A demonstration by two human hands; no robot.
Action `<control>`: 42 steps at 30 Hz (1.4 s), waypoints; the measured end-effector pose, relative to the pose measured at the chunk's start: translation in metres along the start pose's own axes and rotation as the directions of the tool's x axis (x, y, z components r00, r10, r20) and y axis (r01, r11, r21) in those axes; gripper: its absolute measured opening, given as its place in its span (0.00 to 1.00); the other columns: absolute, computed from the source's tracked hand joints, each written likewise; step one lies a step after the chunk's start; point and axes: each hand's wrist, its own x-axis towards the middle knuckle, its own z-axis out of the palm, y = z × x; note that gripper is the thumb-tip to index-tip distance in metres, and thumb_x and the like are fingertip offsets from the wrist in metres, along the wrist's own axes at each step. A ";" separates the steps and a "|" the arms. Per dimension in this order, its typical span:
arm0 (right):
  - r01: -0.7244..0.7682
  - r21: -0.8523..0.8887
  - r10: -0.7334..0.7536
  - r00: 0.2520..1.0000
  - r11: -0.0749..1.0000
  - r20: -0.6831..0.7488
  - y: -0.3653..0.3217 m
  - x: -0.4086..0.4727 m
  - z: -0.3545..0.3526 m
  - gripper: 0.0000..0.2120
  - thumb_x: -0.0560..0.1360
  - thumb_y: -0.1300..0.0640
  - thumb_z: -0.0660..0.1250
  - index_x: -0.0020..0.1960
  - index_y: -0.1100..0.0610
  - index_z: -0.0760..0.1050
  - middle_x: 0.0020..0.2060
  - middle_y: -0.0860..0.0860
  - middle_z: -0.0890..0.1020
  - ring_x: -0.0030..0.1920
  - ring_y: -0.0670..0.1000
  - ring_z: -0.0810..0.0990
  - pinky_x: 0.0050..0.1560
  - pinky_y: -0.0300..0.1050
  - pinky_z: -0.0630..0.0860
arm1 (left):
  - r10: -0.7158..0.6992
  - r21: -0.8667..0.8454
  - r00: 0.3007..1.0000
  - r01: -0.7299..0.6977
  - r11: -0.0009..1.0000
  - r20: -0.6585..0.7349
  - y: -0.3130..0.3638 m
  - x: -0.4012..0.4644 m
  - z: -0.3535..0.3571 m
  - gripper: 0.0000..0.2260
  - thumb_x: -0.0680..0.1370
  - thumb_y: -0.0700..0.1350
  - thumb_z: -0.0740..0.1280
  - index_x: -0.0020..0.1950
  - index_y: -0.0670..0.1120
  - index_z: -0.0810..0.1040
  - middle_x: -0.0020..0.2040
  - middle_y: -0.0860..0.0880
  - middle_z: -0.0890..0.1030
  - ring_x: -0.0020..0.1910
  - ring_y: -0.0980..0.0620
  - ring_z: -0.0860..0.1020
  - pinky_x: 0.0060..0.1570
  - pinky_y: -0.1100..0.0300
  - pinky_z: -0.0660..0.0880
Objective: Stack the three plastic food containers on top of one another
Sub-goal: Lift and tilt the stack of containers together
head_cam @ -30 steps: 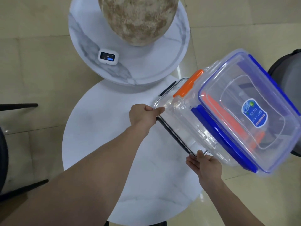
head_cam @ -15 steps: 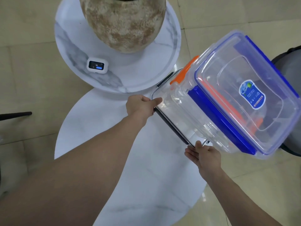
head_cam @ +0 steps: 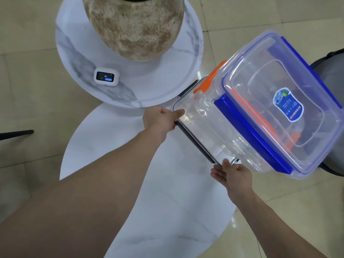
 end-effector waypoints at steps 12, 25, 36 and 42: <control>0.026 -0.015 -0.026 1.000 1.000 0.014 0.000 0.003 -0.003 0.08 0.80 0.64 0.67 0.43 0.62 0.73 0.43 0.67 0.83 0.40 0.63 0.86 0.39 0.52 0.84 | 0.006 -0.001 1.000 -0.006 1.000 -0.006 -0.001 0.000 0.001 0.17 0.66 0.44 0.83 0.38 0.42 0.75 0.38 0.43 0.84 0.34 0.46 0.83 0.37 0.57 0.84; 0.044 -0.014 -0.044 0.998 0.999 0.050 -0.001 0.001 -0.006 0.14 0.80 0.64 0.68 0.36 0.59 0.71 0.43 0.68 0.83 0.41 0.65 0.86 0.45 0.57 0.83 | 0.030 -0.010 0.998 -0.031 0.999 -0.050 -0.009 -0.002 0.007 0.17 0.68 0.47 0.82 0.40 0.44 0.74 0.42 0.43 0.84 0.36 0.45 0.84 0.40 0.54 0.85; 0.050 -0.018 -0.050 0.999 0.999 0.017 0.002 0.001 -0.005 0.14 0.79 0.63 0.69 0.36 0.58 0.70 0.45 0.69 0.84 0.42 0.66 0.86 0.45 0.56 0.83 | 0.039 0.023 0.998 -0.038 0.999 -0.045 -0.009 -0.006 0.005 0.19 0.67 0.50 0.82 0.45 0.43 0.76 0.40 0.44 0.83 0.33 0.46 0.81 0.40 0.54 0.85; 0.041 -0.017 -0.042 0.999 0.999 -0.022 0.003 -0.003 -0.004 0.12 0.78 0.59 0.71 0.39 0.61 0.73 0.44 0.66 0.85 0.42 0.64 0.87 0.45 0.54 0.84 | 0.087 0.134 0.992 -0.074 0.988 -0.088 -0.014 -0.013 0.005 0.25 0.62 0.64 0.79 0.42 0.47 0.74 0.44 0.45 0.85 0.40 0.44 0.85 0.49 0.46 0.85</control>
